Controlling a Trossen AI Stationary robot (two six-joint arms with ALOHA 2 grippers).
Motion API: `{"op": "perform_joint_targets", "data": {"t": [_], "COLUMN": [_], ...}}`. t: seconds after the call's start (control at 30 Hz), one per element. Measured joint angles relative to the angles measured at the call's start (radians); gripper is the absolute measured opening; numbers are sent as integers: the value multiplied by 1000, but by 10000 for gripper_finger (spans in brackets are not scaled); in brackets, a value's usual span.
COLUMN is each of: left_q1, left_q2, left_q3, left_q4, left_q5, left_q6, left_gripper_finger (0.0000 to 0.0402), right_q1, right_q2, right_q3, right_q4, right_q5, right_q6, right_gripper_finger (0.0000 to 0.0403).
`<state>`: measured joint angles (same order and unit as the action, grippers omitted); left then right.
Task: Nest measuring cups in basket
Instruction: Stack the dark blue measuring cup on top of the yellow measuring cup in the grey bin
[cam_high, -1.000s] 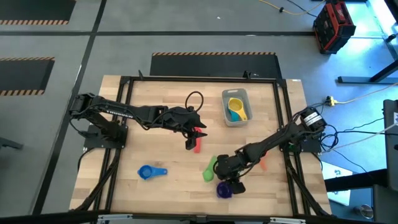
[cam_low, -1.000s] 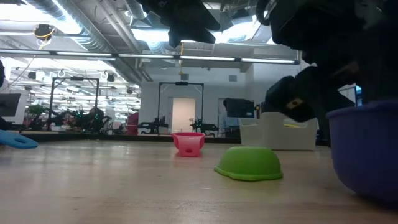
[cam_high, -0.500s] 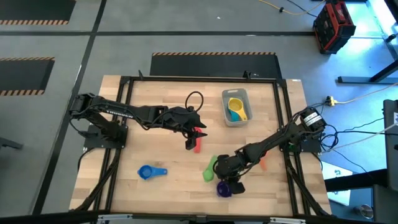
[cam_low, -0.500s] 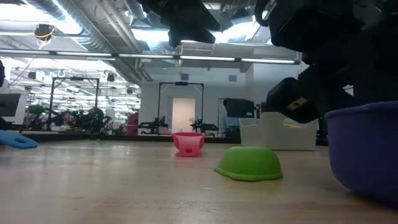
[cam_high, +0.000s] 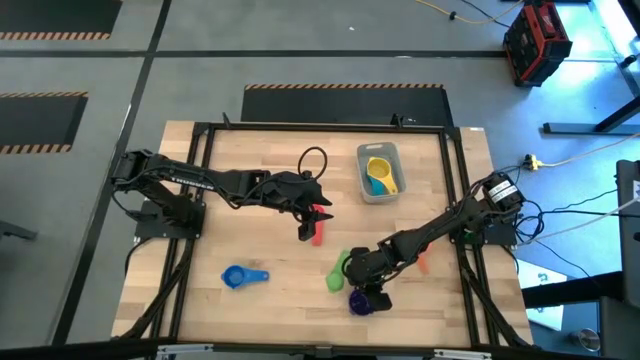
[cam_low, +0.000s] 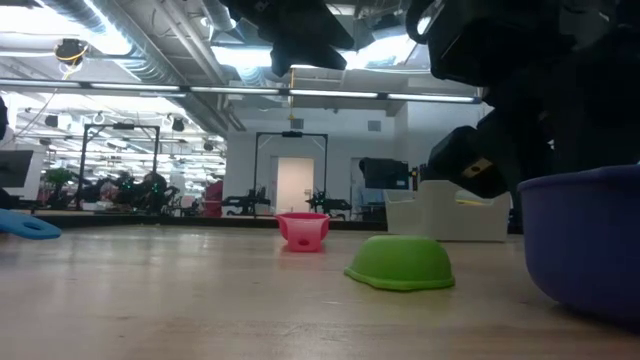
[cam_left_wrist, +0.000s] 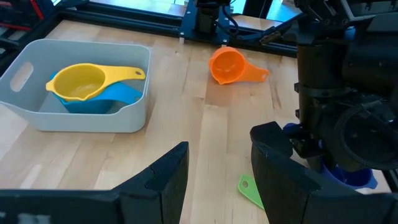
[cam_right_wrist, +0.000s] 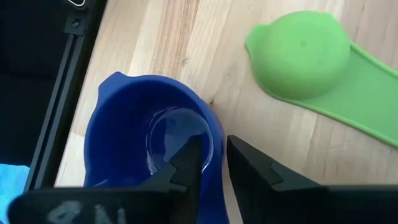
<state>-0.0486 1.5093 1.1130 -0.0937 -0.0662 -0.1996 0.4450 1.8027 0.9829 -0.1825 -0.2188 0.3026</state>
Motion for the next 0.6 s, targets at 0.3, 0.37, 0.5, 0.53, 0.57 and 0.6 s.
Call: {"op": "perform_joint_targets", "data": {"t": [0.3,0.37,0.5,0.53,0.57,0.6], "left_q1": [0,0,0,0,0,0], "left_q2": [0,0,0,0,0,0], "left_q3": [0,0,0,0,0,0], "left_q4": [0,0,0,0,0,0], "left_q5": [0,0,0,0,0,0], "left_q6": [0,0,0,0,0,0], "left_gripper_finger": [167,167,167,167,167,167], "right_q1": [-1,-1,-1,-1,-1,-4], "right_q2": [0,0,0,-1,-2,-3], "right_q3": [0,0,0,1,6,18], "right_q4": [3,7,8,6,-2,-18], "right_q5": [-21,-26,-27,-27,-27,-27], "right_q6": [-23,-19,-11,6,13,26], "right_gripper_finger": [17,21,25,20,16,16]}}
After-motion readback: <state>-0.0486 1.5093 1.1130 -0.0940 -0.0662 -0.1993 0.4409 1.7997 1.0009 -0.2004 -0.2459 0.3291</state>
